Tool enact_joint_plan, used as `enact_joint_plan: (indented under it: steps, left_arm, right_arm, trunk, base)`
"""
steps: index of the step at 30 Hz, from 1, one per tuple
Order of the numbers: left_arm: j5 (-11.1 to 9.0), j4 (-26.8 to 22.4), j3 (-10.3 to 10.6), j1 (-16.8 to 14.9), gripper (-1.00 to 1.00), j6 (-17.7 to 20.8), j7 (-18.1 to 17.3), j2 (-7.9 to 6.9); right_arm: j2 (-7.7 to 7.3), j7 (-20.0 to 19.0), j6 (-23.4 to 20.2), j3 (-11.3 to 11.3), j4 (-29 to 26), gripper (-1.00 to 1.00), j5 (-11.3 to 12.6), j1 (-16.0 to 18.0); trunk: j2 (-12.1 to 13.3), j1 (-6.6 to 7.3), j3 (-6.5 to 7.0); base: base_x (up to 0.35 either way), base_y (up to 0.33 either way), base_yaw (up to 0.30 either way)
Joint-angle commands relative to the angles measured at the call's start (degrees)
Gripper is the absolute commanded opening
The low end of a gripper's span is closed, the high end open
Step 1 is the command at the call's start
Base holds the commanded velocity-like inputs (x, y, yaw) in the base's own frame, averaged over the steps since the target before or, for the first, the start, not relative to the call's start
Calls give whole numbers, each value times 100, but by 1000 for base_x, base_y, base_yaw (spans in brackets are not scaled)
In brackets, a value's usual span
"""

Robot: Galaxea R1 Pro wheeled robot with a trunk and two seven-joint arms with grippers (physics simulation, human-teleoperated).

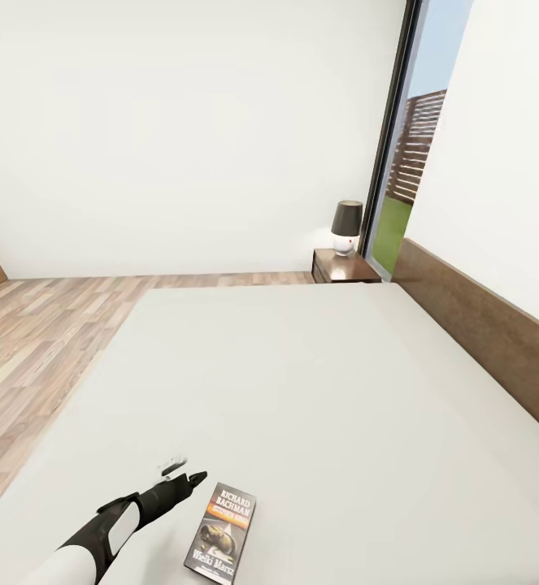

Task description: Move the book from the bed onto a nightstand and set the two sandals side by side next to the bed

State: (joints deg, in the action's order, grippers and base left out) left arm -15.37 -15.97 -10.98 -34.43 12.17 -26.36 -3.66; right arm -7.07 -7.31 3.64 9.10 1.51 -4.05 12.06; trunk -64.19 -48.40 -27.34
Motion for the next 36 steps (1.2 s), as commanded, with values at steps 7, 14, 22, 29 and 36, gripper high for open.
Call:
enact_joint_plan:
  steps: [7,14,22,29,36]
  left_arm:
    - [-45,-3,-2,-3,100,51,-19,14]
    - [-45,-3,14,-3,100,49,-17,48]
    - [-45,-3,79,-3,100,49,-12,62]
    - [-45,-3,102,-3,100,49,-10,70]
    - [-45,-3,109,-3,100,49,-10,76]
  right_arm:
    - [-1,-16,32,48,16,100,-43,7]
    - [3,-20,32,48,16,100,-43,7]
    - [4,-22,32,48,16,100,-43,7]
    - [4,-22,32,48,16,100,-43,7]
    - [4,-23,32,48,16,100,-43,7]
  trunk:
    - [-204,-110,-95]
    - [-445,-242,-203]
    - [-445,-242,-203]
    - [-445,-242,-203]
    - [-445,-242,-203]
  base:
    - [0,0,0]
    - [0,0,0]
    - [0,0,0]
    - [0,0,0]
    - [0,0,0]
